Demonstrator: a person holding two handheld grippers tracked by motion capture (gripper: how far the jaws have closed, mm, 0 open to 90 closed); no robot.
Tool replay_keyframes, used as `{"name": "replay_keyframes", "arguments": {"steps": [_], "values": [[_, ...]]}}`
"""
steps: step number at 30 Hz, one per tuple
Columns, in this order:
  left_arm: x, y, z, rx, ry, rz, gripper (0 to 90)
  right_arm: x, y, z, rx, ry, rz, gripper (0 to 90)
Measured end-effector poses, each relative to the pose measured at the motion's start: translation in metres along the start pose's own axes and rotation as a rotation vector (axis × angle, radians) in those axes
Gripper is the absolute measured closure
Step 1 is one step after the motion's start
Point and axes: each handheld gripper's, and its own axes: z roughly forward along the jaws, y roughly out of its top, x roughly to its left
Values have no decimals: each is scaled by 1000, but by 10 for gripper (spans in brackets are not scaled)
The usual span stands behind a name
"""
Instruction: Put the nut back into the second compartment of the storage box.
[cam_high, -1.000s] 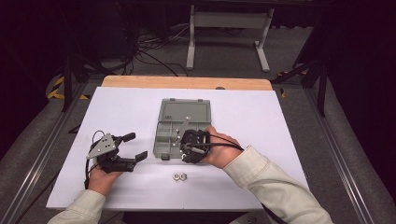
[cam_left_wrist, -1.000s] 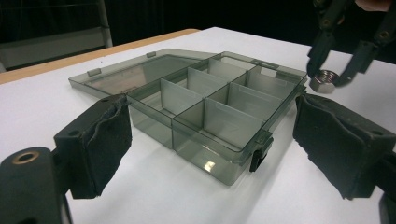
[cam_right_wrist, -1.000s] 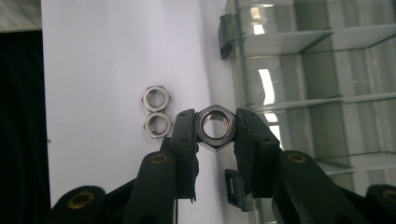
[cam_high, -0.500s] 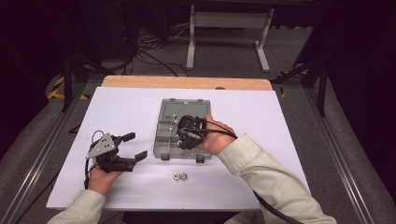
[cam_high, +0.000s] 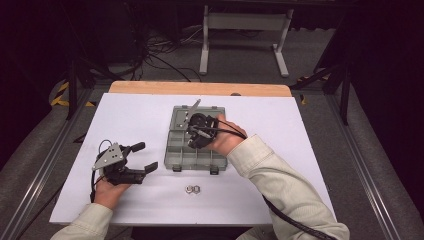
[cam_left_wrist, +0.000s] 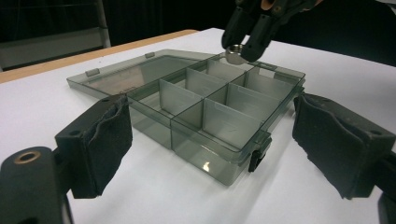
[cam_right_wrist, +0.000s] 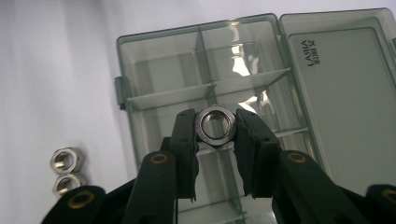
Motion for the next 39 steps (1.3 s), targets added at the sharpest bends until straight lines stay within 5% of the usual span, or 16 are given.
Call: {"name": "replay_keyframes", "arguments": {"steps": [20, 39], "values": [[-1, 0, 0, -7, 3, 2, 132, -29, -1, 16, -36, -46, 61, 699], [0, 0, 0, -5, 1, 0, 133, -34, -7, 43, -7, -5, 86, 698]]}}
